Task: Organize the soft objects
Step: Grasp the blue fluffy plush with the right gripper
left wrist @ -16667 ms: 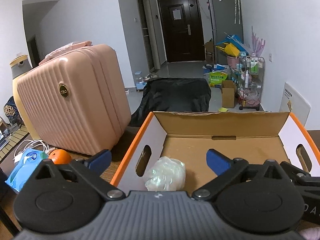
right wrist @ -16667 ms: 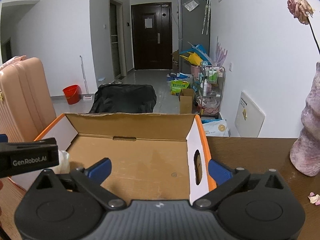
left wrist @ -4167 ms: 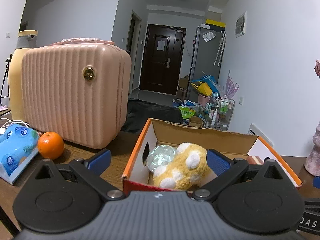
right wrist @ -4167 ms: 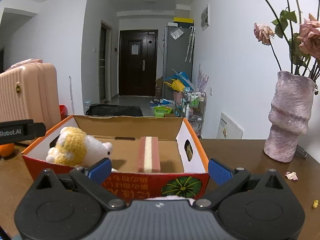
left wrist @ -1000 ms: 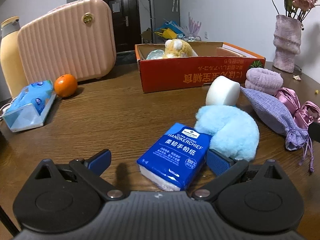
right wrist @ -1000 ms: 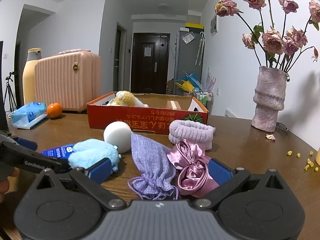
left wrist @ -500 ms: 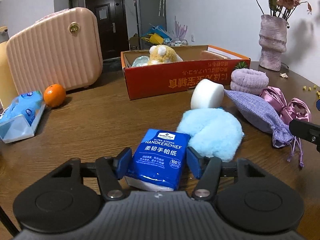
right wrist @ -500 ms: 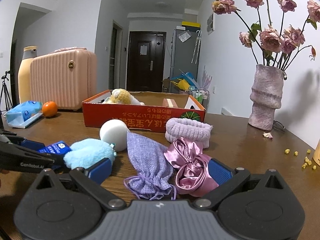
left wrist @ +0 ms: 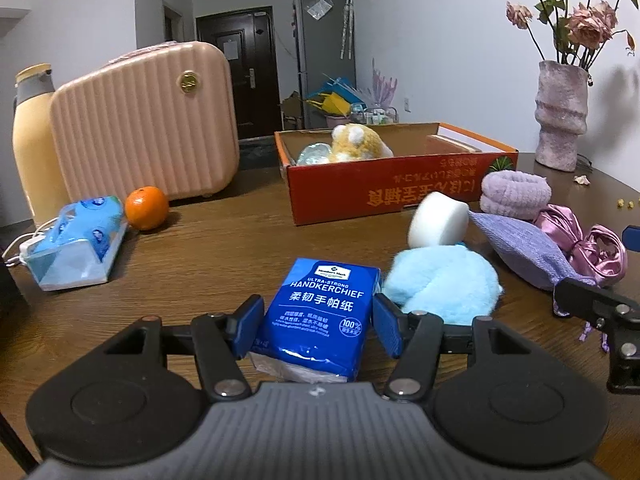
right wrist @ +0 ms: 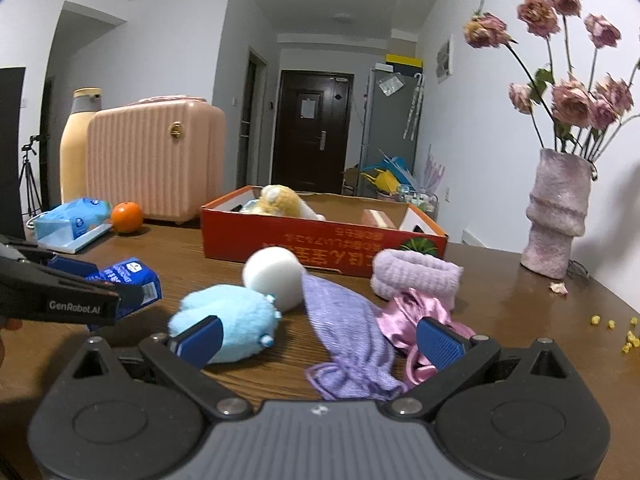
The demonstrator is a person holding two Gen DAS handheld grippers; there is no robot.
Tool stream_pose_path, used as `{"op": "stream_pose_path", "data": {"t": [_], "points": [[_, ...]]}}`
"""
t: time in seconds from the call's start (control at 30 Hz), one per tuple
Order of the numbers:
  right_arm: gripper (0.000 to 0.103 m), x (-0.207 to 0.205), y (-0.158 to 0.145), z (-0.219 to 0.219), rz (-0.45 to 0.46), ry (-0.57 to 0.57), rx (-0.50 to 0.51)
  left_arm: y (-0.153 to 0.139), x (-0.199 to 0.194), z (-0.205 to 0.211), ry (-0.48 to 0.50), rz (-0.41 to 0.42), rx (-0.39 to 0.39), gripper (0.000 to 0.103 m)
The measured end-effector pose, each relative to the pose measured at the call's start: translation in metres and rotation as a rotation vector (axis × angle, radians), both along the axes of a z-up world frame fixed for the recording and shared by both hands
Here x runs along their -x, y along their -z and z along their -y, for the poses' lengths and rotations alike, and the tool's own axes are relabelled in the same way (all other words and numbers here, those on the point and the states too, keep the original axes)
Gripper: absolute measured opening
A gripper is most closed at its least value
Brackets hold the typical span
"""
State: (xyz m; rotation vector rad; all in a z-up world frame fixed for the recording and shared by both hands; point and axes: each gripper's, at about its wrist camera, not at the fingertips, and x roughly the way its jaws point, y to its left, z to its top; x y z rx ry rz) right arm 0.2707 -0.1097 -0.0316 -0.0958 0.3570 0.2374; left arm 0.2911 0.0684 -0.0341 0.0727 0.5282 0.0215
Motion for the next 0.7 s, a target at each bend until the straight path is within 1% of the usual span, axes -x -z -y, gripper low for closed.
{"op": "stream_pose_path", "data": {"t": [0.23, 0.5, 0.7], "points": [[0.103, -0.006, 0.001, -0.024, -0.013, -0.053, 0.009, -0.006, 0.008, -0.017, -0.027, 0.027, 0.007, 0.060], [0.103, -0.022, 0.004, -0.056, -0.054, -0.094, 0.037, -0.009, 0.010, -0.035, -0.056, 0.041, 0.008, 0.060], [0.103, -0.044, 0.008, -0.069, -0.126, -0.101, 0.022, -0.010, 0.010, -0.047, -0.079, 0.048, 0.008, 0.060]]}}
